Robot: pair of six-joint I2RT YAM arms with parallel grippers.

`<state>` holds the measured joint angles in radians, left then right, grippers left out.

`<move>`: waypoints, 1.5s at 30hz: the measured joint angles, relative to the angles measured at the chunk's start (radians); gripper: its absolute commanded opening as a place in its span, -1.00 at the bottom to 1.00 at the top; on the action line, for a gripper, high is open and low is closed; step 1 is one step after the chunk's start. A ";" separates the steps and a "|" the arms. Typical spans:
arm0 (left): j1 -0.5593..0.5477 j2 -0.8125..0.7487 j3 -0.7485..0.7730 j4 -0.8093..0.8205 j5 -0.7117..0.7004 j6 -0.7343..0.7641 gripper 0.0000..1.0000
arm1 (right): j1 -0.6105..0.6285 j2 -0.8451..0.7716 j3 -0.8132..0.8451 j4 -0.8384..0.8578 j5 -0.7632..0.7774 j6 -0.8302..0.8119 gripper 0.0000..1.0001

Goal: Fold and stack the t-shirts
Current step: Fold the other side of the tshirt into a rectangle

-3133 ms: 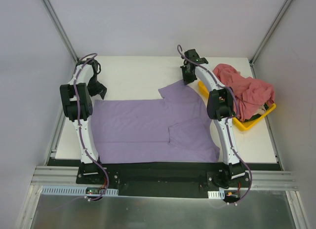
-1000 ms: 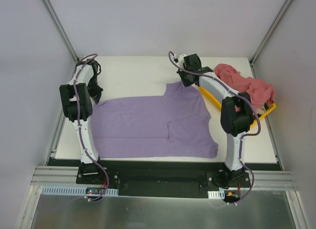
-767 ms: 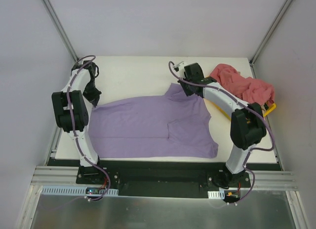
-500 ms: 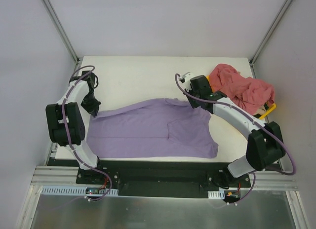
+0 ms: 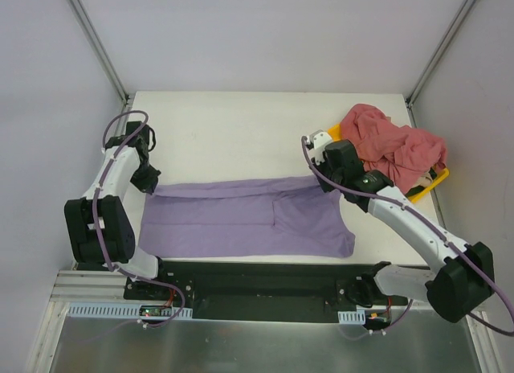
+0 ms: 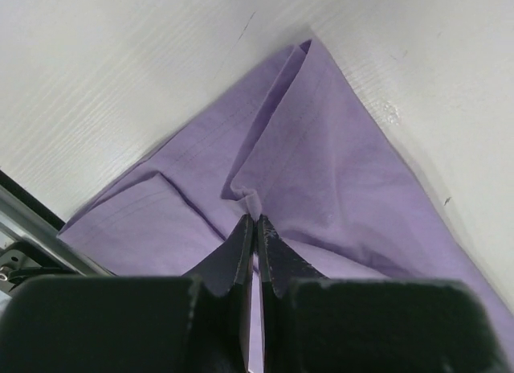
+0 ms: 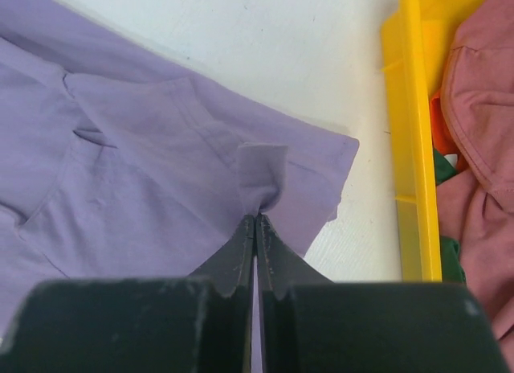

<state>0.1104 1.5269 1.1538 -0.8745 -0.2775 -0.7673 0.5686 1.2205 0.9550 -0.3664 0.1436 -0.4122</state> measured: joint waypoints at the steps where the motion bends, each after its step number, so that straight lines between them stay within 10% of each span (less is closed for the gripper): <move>1: 0.000 -0.013 -0.004 0.002 -0.002 -0.002 -1.00 | 0.001 -0.019 -0.008 -0.009 0.000 0.000 -0.99; 37: 0.000 -0.126 -0.233 0.003 -0.110 -0.123 -1.00 | 0.005 -0.271 -0.272 -0.112 0.024 0.153 -0.96; 45: 0.000 -0.119 -0.286 0.012 -0.146 -0.153 -0.34 | 0.005 -0.283 -0.323 -0.115 -0.002 0.269 -0.78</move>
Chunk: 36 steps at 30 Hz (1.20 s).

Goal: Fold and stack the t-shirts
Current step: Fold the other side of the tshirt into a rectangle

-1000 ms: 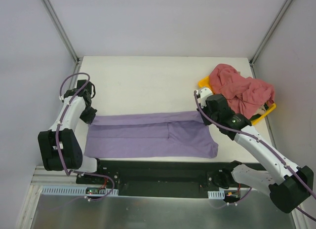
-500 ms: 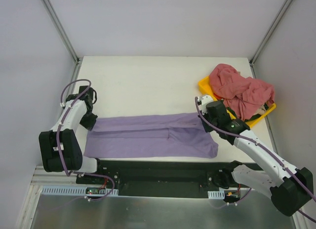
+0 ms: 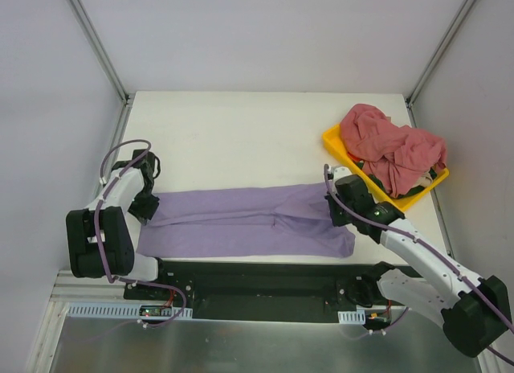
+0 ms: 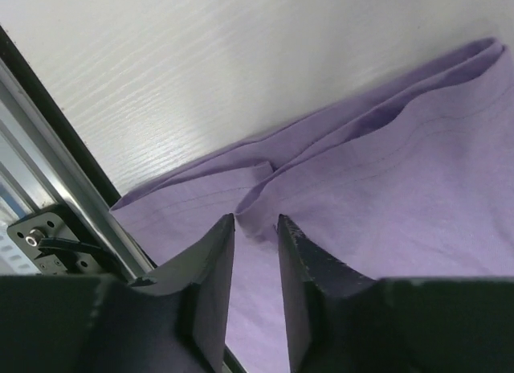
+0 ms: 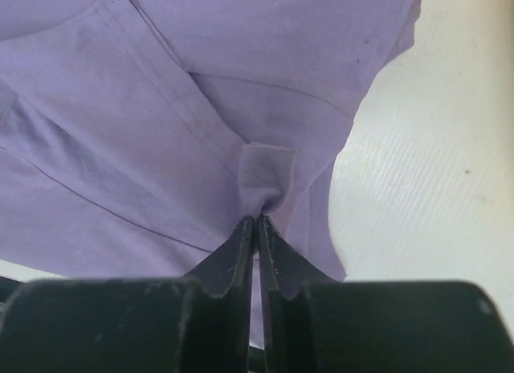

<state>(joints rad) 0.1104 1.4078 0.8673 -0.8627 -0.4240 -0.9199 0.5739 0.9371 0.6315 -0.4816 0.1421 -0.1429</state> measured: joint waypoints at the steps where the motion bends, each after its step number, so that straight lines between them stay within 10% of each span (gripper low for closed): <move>1: 0.000 0.001 -0.004 -0.001 -0.006 -0.003 -0.28 | 0.000 0.000 -0.004 -0.002 0.001 0.025 -0.74; 3: 0.000 0.001 -0.008 -0.002 -0.010 -0.006 0.13 | 0.000 -0.001 -0.013 -0.015 0.003 0.079 -0.53; 6: 0.000 -0.011 -0.008 -0.002 -0.010 -0.005 0.98 | 0.000 -0.018 -0.029 -0.055 -0.001 0.156 0.41; 9: 0.000 -0.063 -0.003 -0.011 -0.005 -0.010 0.98 | 0.000 -0.082 -0.034 -0.108 0.003 0.219 0.92; 17: -0.010 -0.212 0.073 0.011 0.109 0.051 0.98 | 0.000 -0.187 0.011 -0.082 -0.040 0.262 0.92; 25: -0.090 -0.054 0.071 0.179 0.409 0.180 0.98 | 0.000 0.263 0.191 0.053 -0.213 0.242 0.92; 36: -0.090 0.077 -0.007 0.228 0.393 0.207 0.98 | 0.010 0.532 0.232 0.128 -0.374 0.212 0.92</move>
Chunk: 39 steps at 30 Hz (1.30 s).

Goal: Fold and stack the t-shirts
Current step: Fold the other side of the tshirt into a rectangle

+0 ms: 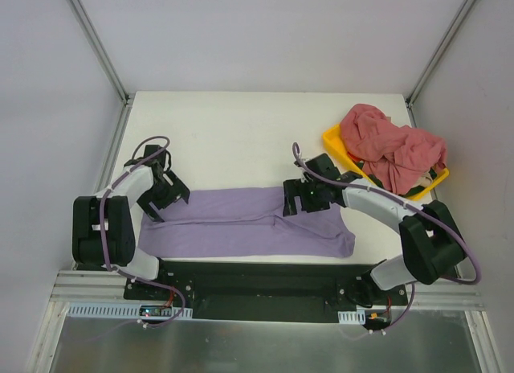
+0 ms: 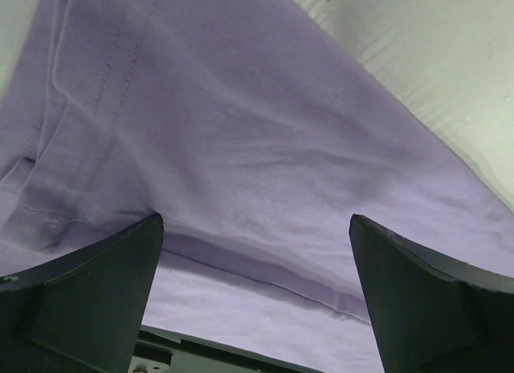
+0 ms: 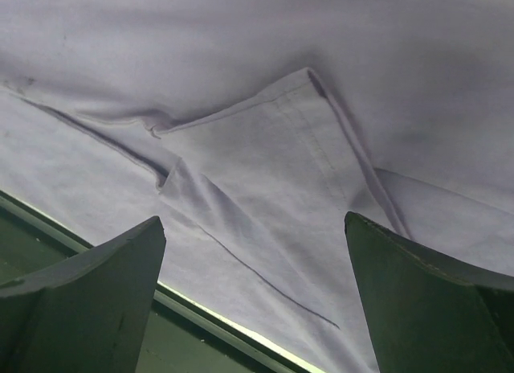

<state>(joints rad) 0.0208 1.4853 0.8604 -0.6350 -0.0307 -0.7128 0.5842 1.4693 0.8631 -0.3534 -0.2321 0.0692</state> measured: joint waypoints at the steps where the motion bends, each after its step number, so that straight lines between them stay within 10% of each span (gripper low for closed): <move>1: 0.000 0.004 -0.004 0.002 -0.003 0.000 0.98 | 0.003 0.000 -0.005 0.007 -0.006 -0.005 0.92; 39: 0.002 0.000 -0.065 0.069 -0.036 0.038 0.98 | 0.101 -0.036 -0.070 0.071 -0.078 -0.137 0.92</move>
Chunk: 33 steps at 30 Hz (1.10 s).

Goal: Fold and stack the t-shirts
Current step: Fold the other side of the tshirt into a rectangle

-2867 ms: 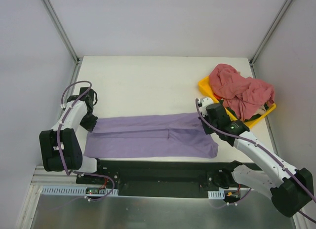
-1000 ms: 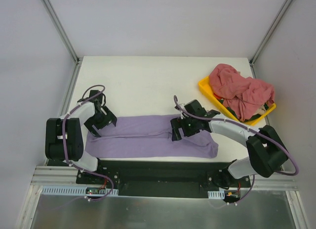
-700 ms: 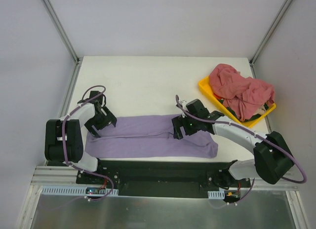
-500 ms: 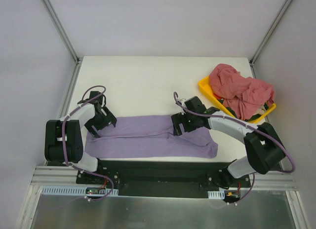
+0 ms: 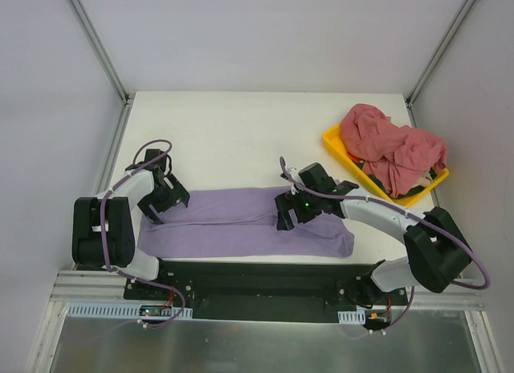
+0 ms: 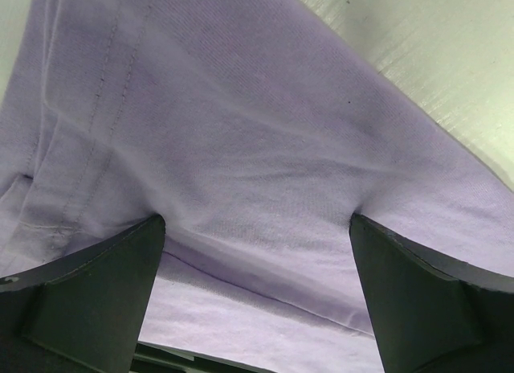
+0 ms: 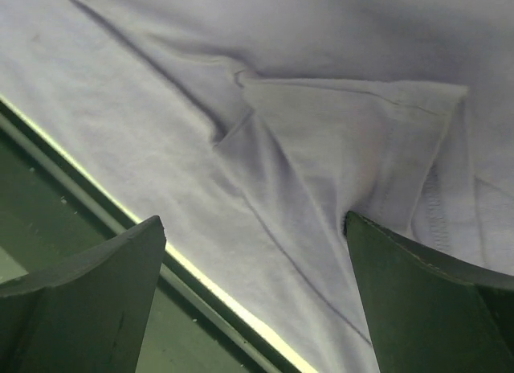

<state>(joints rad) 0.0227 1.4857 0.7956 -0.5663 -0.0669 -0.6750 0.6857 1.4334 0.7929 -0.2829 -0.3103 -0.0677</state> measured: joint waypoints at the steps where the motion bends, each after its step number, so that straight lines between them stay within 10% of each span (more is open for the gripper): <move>1: 0.002 0.000 0.000 0.000 0.002 0.000 0.98 | 0.006 -0.018 -0.007 0.001 -0.014 0.001 0.92; 20: 0.019 -0.027 -0.020 0.017 0.007 0.006 0.98 | 0.392 -0.273 -0.071 -0.062 0.097 0.119 0.92; 33: 0.024 -0.027 -0.021 0.019 0.008 0.007 0.98 | 0.068 -0.104 0.051 -0.059 0.331 0.077 0.92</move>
<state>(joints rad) 0.0471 1.4582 0.7750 -0.5468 -0.0593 -0.6678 0.7540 1.3293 0.8436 -0.3420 0.0208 0.0090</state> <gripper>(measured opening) 0.990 0.959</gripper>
